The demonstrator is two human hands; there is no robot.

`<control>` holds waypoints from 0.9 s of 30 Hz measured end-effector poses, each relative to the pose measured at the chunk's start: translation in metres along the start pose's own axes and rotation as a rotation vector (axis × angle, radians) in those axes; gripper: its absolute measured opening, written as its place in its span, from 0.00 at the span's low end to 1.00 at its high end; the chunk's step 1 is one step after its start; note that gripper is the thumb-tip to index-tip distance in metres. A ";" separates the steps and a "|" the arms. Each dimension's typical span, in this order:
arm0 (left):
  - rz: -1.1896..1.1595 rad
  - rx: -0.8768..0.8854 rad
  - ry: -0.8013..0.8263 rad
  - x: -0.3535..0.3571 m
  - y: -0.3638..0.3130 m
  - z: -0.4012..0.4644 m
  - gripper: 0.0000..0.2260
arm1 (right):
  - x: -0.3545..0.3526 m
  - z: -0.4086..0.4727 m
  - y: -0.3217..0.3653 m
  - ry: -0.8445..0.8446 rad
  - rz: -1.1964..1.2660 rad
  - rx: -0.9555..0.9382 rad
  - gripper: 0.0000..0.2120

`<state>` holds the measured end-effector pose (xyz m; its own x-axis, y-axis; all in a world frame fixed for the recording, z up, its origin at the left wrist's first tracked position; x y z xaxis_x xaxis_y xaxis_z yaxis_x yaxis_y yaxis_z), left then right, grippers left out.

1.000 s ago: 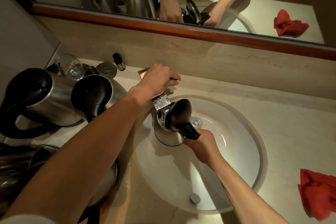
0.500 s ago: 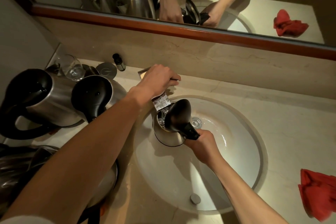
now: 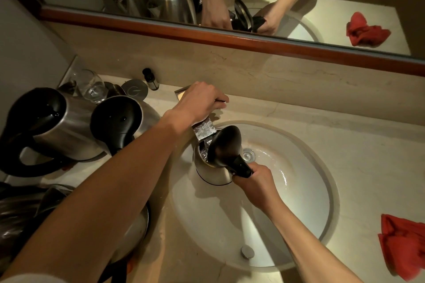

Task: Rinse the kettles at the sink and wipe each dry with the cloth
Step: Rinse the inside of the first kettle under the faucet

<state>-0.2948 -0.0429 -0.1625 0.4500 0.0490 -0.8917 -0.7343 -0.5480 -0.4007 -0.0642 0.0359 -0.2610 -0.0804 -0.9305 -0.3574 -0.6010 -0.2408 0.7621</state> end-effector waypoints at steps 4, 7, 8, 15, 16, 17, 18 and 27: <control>-0.001 0.000 -0.008 -0.001 0.000 0.000 0.11 | 0.003 -0.002 -0.004 0.001 0.008 -0.005 0.16; 0.015 0.010 0.004 0.001 0.000 0.001 0.11 | 0.004 -0.003 -0.004 -0.005 0.006 -0.014 0.19; 0.015 0.009 0.008 0.001 0.000 0.001 0.11 | 0.003 -0.004 -0.003 -0.012 -0.005 -0.019 0.21; -0.001 0.000 0.012 -0.001 -0.001 0.001 0.10 | 0.000 -0.006 0.004 -0.047 -0.096 -0.060 0.20; -0.004 -0.002 0.011 -0.001 -0.001 0.001 0.11 | 0.000 -0.006 0.004 -0.047 -0.083 -0.066 0.19; -0.008 -0.004 0.010 -0.001 -0.001 0.001 0.11 | 0.000 -0.007 0.005 -0.048 -0.054 -0.075 0.18; -0.010 -0.005 0.006 -0.001 -0.002 0.001 0.11 | 0.000 -0.007 0.005 -0.048 -0.016 -0.084 0.19; -0.008 0.000 0.020 0.000 -0.001 0.001 0.10 | -0.001 -0.009 0.012 -0.034 0.060 -0.080 0.30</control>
<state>-0.2948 -0.0421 -0.1619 0.4659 0.0367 -0.8841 -0.7305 -0.5479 -0.4077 -0.0639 0.0311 -0.2469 -0.1422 -0.9342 -0.3271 -0.5289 -0.2076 0.8229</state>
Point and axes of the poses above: each hand's wrist, its own z-axis towards the middle knuckle, its own x-axis out of the palm, y = z × x, the point moved 5 cm from there along z, towards the middle knuckle, and after that the axes turned 10 degrees about y, right-handed, at the moved point
